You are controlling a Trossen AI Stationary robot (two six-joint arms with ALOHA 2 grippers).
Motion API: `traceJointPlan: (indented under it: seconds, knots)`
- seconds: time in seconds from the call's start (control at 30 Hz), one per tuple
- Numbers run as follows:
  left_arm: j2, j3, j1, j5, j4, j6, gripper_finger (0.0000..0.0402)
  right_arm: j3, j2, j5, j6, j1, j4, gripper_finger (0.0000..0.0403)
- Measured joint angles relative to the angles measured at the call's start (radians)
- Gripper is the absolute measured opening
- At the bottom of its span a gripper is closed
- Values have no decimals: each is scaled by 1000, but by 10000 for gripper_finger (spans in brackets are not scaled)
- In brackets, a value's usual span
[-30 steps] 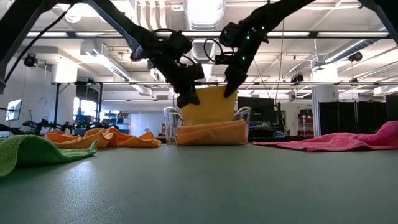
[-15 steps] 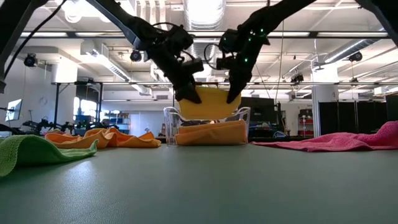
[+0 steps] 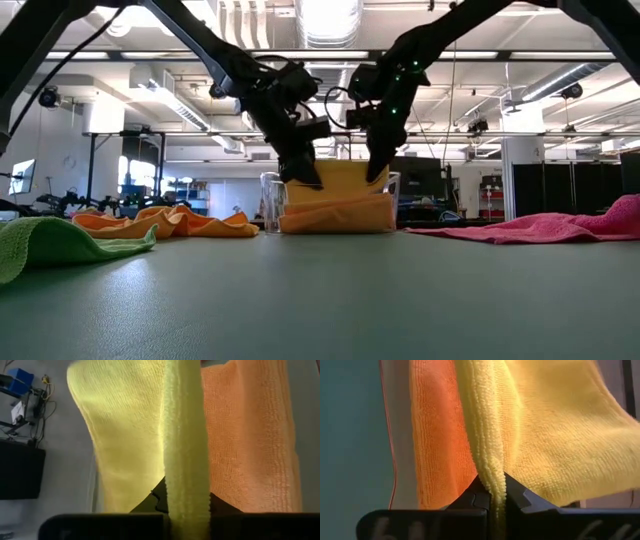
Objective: Fold microfiber towels
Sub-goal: Stack the yellow microfiber towel on top of the orange microfiber towel
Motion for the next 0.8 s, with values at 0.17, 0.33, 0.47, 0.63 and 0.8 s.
traceJointPlan:
  seconds: [0.17, 0.33, 0.47, 0.63, 0.8]
  knots:
    - [-2, 0, 0, 3, -1, 2, 0, 0, 15, -25, 12, 5, -20, 8]
    - [-5, 0, 0, 6, -6, 1, 0, 0, 15, -35, 18, 6, -17, 8]
    - [-5, 0, 0, 29, -27, 2, 1, 0, 15, -37, 18, 6, -17, 8]
    - [-6, 2, 0, 29, -28, 1, 29, -1, 15, -40, 17, 6, -27, 9]
    - [-7, 2, 1, 27, -31, 0, 76, -2, 15, -37, -19, 7, -33, 13]
